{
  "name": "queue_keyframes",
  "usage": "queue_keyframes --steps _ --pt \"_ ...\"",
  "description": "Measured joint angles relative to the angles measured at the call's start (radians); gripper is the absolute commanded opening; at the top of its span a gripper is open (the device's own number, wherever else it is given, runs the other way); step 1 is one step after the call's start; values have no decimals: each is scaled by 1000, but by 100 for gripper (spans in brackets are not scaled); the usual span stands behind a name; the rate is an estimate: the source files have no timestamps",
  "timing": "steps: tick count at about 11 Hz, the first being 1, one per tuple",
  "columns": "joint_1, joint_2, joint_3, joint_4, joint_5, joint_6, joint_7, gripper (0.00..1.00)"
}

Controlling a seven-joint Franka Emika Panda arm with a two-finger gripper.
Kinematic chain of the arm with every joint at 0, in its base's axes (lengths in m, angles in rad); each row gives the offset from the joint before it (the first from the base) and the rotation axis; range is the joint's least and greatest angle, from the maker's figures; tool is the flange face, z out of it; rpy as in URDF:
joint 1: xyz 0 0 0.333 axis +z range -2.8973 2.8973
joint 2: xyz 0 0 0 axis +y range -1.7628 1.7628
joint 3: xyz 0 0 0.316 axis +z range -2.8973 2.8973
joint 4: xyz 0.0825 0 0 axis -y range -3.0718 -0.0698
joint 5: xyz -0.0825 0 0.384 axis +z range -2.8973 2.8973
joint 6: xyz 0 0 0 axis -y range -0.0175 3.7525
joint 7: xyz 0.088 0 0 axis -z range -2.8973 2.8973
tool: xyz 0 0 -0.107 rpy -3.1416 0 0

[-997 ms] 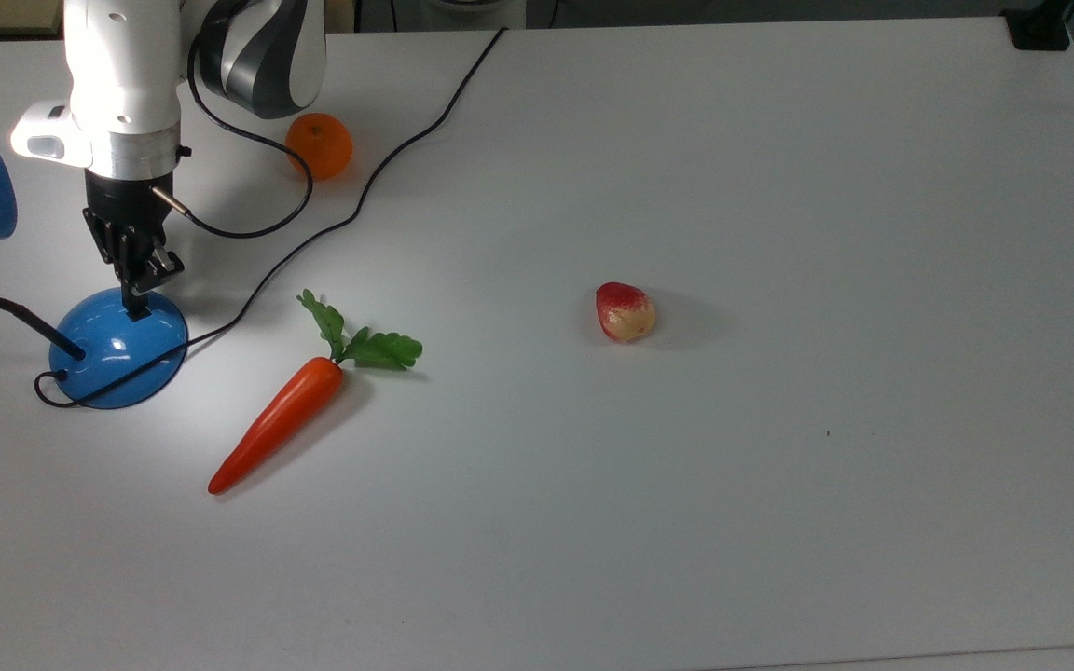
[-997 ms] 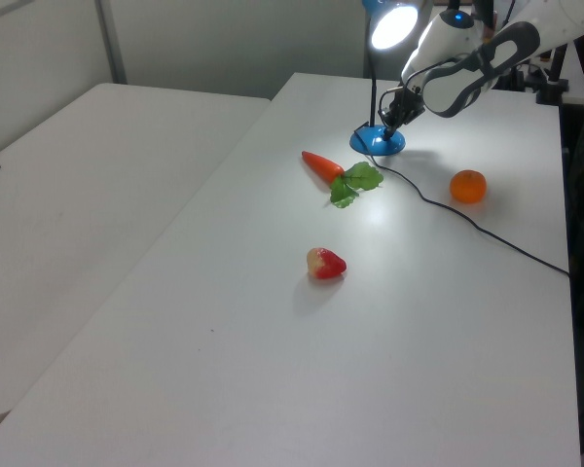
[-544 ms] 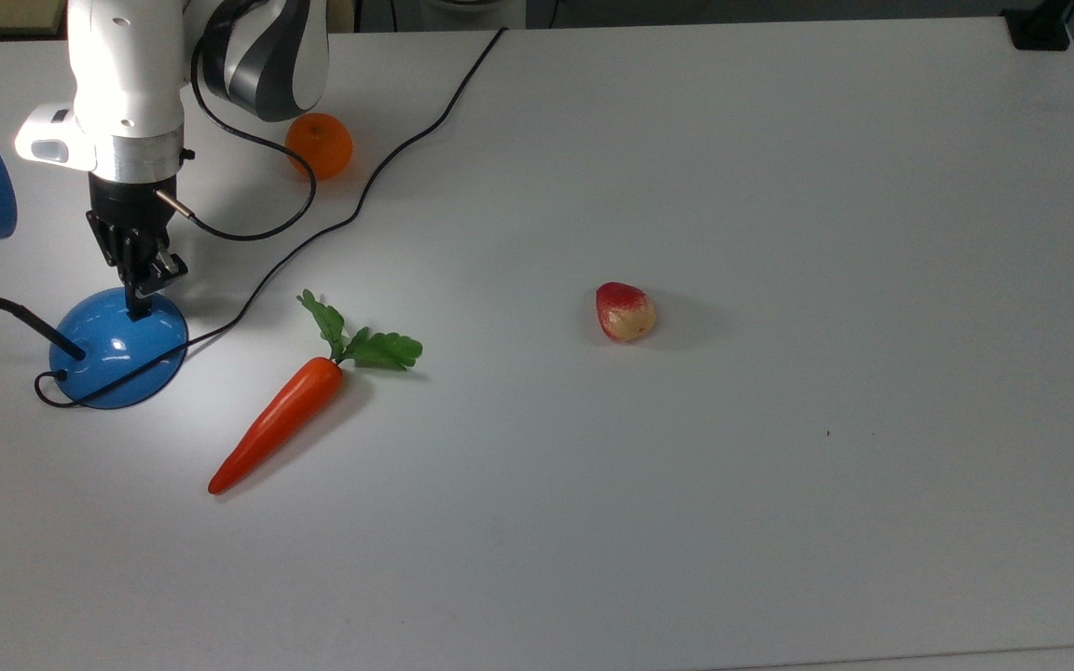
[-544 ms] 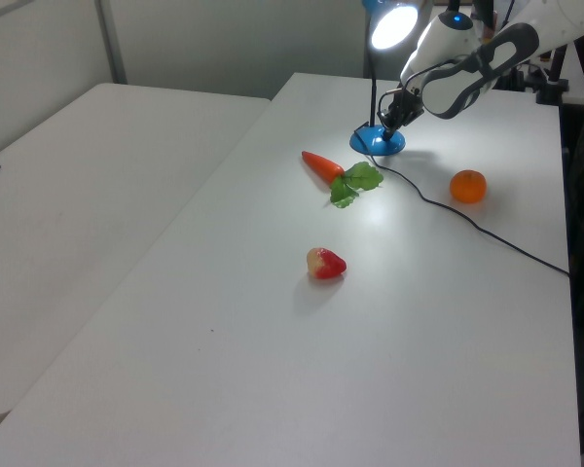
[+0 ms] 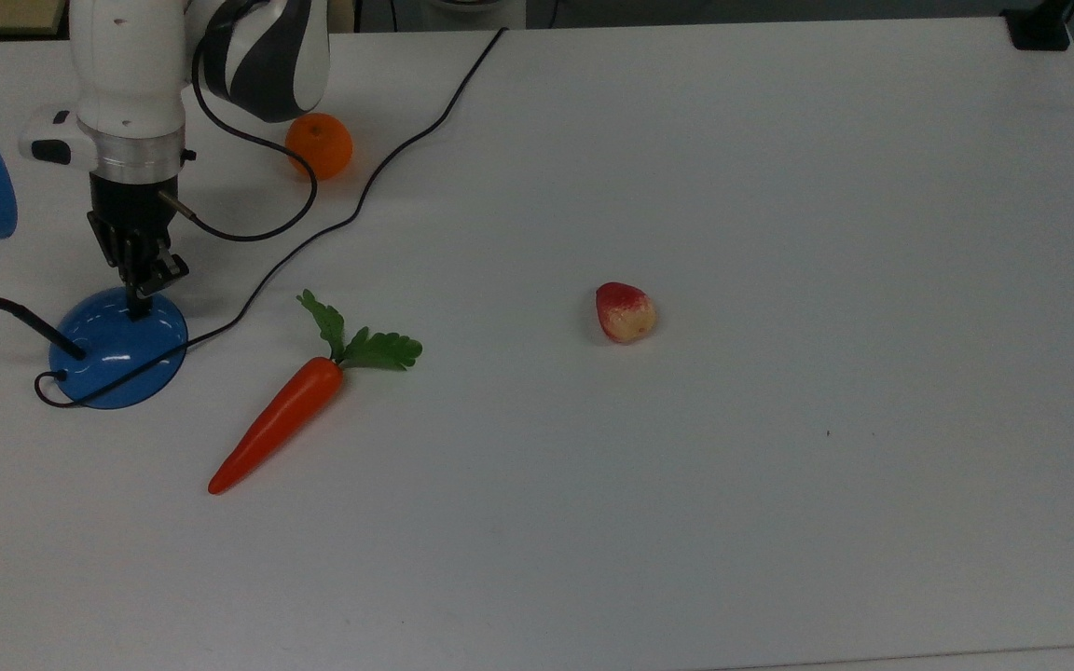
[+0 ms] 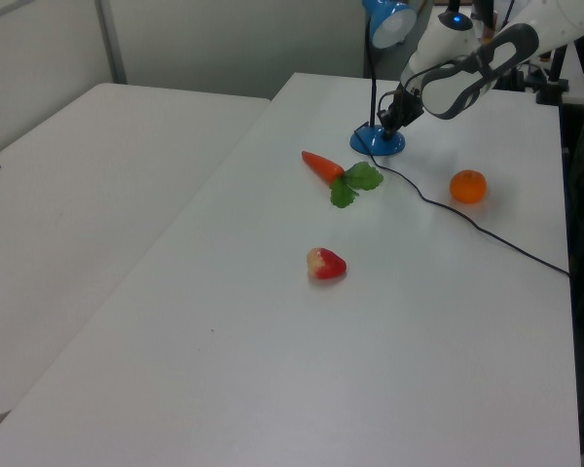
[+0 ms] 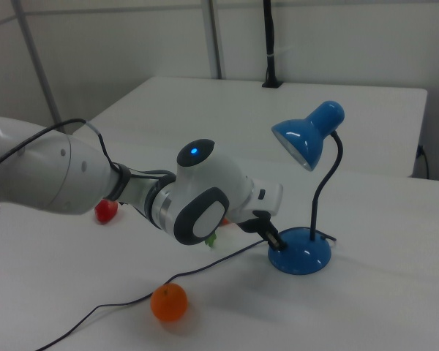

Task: Turn off lamp
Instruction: 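Press down on the lamp base switch with the gripper fingertips, then lift the gripper up and away from the lamp base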

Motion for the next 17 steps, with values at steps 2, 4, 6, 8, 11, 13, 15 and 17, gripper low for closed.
queue_keyframes --steps 2,4,6,8,11,13,15,17 --pt "0 2 0 -1 0 0 0 0" --pt "1 3 0 -1 0 0 0 0" --pt "2 3 0 -1 0 0 0 0" --pt "2 3 0 -1 0 0 0 0" --pt "2 3 0 -1 0 0 0 0" --pt "4 2 2 0 0 -4 0 0" --pt "8 -8 17 3 0 -52 0 0" --pt "16 -43 21 5 0 -130 -7 0"
